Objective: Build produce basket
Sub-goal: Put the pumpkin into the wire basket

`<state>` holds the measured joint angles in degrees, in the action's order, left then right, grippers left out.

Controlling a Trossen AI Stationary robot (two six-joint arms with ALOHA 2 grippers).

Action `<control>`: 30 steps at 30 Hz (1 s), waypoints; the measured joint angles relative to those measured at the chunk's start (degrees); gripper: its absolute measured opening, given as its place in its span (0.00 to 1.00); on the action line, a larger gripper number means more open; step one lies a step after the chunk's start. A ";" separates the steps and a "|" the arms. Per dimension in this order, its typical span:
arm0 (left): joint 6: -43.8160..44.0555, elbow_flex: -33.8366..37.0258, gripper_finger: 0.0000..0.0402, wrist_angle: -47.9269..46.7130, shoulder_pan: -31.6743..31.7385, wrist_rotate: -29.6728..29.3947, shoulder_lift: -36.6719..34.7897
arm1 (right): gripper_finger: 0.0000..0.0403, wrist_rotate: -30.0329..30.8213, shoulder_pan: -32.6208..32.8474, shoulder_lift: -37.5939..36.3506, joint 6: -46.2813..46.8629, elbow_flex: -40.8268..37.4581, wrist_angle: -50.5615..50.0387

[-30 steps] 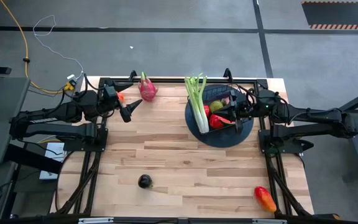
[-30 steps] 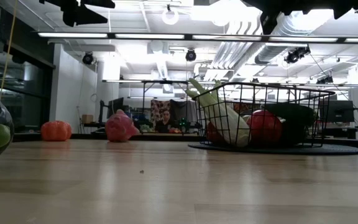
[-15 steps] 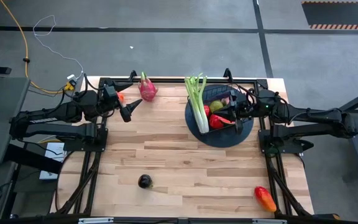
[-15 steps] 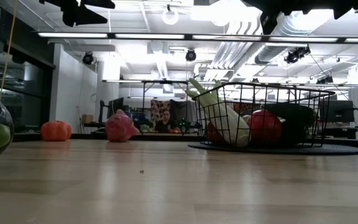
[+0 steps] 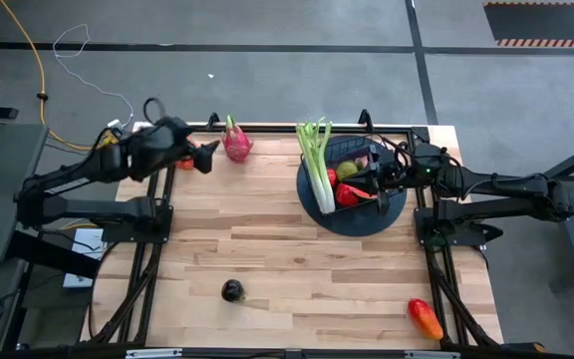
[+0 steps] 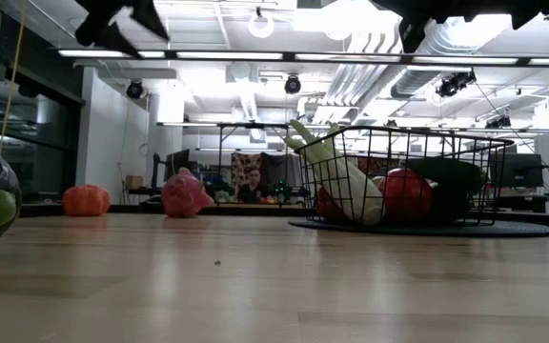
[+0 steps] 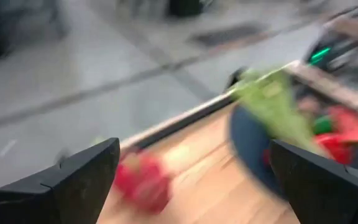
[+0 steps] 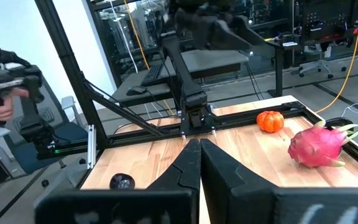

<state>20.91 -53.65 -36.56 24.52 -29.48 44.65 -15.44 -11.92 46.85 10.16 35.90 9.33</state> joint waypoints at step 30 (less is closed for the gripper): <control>33.47 7.93 0.99 -17.03 23.25 -0.65 33.83 | 0.00 0.12 0.00 0.02 -3.14 -0.02 -0.49</control>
<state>54.38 -45.72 -53.59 47.76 -30.13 78.48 -15.32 -11.92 46.87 7.03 35.88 8.84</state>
